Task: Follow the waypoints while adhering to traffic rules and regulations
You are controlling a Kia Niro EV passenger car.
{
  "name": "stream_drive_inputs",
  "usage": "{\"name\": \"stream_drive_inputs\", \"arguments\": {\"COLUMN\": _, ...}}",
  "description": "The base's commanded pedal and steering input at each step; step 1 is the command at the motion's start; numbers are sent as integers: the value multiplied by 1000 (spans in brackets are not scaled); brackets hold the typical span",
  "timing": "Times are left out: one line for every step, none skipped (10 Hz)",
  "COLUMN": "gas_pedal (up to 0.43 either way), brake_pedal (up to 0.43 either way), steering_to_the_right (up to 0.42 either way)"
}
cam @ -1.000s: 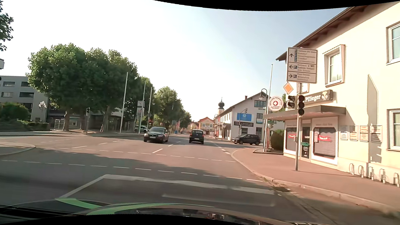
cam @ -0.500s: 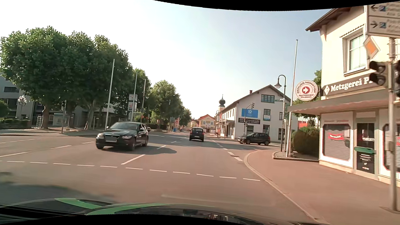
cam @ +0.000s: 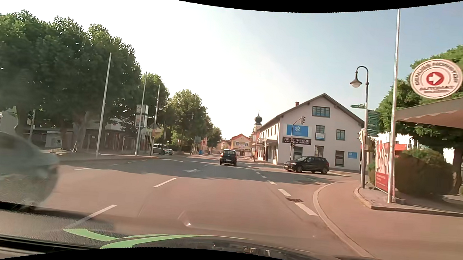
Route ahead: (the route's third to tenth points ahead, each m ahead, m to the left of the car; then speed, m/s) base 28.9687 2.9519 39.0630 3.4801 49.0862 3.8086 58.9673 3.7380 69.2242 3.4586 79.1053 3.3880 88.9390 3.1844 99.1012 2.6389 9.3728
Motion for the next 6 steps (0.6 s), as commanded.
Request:
{"name": "stream_drive_inputs", "arguments": {"gas_pedal": 79, "brake_pedal": 0, "steering_to_the_right": -4}}
{"name": "stream_drive_inputs", "arguments": {"gas_pedal": 79, "brake_pedal": 0, "steering_to_the_right": -4}}
{"name": "stream_drive_inputs", "arguments": {"gas_pedal": 79, "brake_pedal": 0, "steering_to_the_right": -4}}
{"name": "stream_drive_inputs", "arguments": {"gas_pedal": 79, "brake_pedal": 0, "steering_to_the_right": -4}}
{"name": "stream_drive_inputs", "arguments": {"gas_pedal": 79, "brake_pedal": 0, "steering_to_the_right": -4}}
{"name": "stream_drive_inputs", "arguments": {"gas_pedal": 79, "brake_pedal": 0, "steering_to_the_right": -4}}
